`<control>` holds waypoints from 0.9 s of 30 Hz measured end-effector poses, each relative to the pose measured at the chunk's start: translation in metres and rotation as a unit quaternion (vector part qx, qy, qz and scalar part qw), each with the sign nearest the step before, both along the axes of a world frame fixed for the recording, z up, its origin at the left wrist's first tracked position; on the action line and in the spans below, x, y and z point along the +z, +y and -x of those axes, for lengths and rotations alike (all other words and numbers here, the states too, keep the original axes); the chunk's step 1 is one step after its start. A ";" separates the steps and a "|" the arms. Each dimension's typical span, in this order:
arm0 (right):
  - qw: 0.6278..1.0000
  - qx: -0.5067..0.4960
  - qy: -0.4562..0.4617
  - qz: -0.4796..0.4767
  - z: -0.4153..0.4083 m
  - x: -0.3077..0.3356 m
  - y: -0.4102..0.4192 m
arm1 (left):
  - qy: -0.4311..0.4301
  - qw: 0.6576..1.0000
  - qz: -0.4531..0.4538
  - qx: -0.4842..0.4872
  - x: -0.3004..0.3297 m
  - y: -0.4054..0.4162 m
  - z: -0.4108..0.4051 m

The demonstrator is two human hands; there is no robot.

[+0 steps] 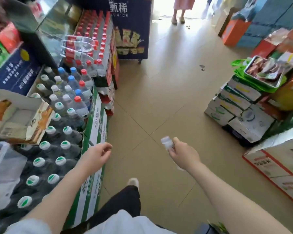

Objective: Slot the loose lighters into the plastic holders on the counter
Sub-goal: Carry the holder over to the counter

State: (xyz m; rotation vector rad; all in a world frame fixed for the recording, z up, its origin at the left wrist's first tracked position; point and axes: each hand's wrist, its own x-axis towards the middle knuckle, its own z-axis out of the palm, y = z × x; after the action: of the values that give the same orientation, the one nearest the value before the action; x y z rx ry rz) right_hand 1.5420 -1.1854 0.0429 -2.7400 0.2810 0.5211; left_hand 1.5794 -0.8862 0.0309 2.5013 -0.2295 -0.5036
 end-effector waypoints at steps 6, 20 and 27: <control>0.996 0.053 -0.063 -0.032 -0.166 0.005 -0.025 | -0.012 0.998 -0.038 0.050 -0.017 -0.021 -0.145; 0.998 0.047 -0.005 0.040 -0.523 -0.010 -0.173 | -0.093 0.996 0.002 0.009 0.037 -0.173 -0.504; 0.987 0.147 -0.003 0.070 -0.728 -0.005 -0.219 | -0.067 0.995 -0.003 0.078 0.026 -0.215 -0.663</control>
State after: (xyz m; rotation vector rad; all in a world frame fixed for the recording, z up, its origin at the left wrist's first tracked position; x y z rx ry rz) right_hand 2.2699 -1.4044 0.0382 -2.9370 -0.0960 0.5873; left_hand 2.2421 -1.1010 0.0564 2.5366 -0.0835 -0.2747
